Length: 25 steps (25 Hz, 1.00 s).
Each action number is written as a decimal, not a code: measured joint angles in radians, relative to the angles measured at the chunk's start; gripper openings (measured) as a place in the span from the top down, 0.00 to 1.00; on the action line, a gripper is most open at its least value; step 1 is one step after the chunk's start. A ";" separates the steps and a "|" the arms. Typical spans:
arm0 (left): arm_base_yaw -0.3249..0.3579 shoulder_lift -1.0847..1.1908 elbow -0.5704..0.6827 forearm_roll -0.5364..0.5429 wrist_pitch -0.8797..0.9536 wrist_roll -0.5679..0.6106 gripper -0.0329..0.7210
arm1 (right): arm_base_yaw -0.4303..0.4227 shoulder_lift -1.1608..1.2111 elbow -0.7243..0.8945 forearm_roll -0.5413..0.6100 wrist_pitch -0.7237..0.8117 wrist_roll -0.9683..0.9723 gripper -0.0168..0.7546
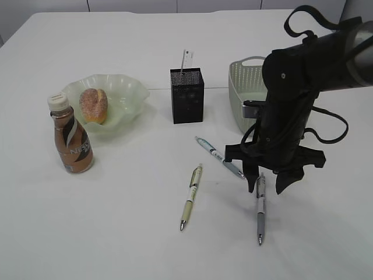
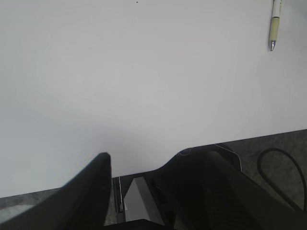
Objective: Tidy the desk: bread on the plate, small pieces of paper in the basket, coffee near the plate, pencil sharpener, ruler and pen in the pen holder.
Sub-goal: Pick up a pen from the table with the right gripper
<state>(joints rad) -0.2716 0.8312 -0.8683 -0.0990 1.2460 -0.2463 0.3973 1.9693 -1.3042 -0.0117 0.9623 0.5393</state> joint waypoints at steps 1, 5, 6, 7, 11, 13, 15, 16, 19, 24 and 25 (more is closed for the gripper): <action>0.000 0.000 0.000 0.002 0.000 0.000 0.37 | 0.000 0.000 0.000 0.003 0.000 0.000 0.44; 0.000 0.000 0.000 0.004 0.000 0.000 0.37 | 0.000 0.013 0.000 0.030 -0.006 0.000 0.44; 0.000 0.000 0.000 0.005 0.000 0.000 0.37 | 0.000 0.021 0.000 0.037 -0.006 0.000 0.44; 0.000 0.000 0.000 0.005 0.000 0.000 0.37 | 0.000 0.029 0.000 0.046 -0.006 0.000 0.44; 0.000 0.000 0.000 0.007 0.000 0.000 0.37 | 0.000 0.060 0.000 0.063 -0.015 0.000 0.44; 0.000 0.000 0.000 0.007 0.000 0.000 0.37 | 0.000 0.060 0.000 0.063 -0.031 0.000 0.44; 0.000 0.000 0.000 0.007 0.000 0.000 0.37 | 0.000 0.060 0.000 0.063 -0.043 0.000 0.44; 0.000 0.000 0.000 0.007 0.000 0.000 0.37 | 0.000 0.060 0.000 0.063 -0.048 0.000 0.44; 0.000 0.000 0.000 0.007 0.000 0.000 0.37 | 0.000 0.060 0.000 0.063 -0.052 0.000 0.44; 0.000 0.000 0.000 0.007 0.000 0.000 0.37 | 0.000 0.065 0.000 0.063 -0.052 0.000 0.44; 0.000 0.000 0.000 0.007 0.000 0.000 0.37 | 0.000 0.070 0.000 0.061 -0.050 0.000 0.44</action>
<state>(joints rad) -0.2716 0.8312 -0.8683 -0.0916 1.2460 -0.2463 0.3973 2.0390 -1.3042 0.0493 0.9123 0.5393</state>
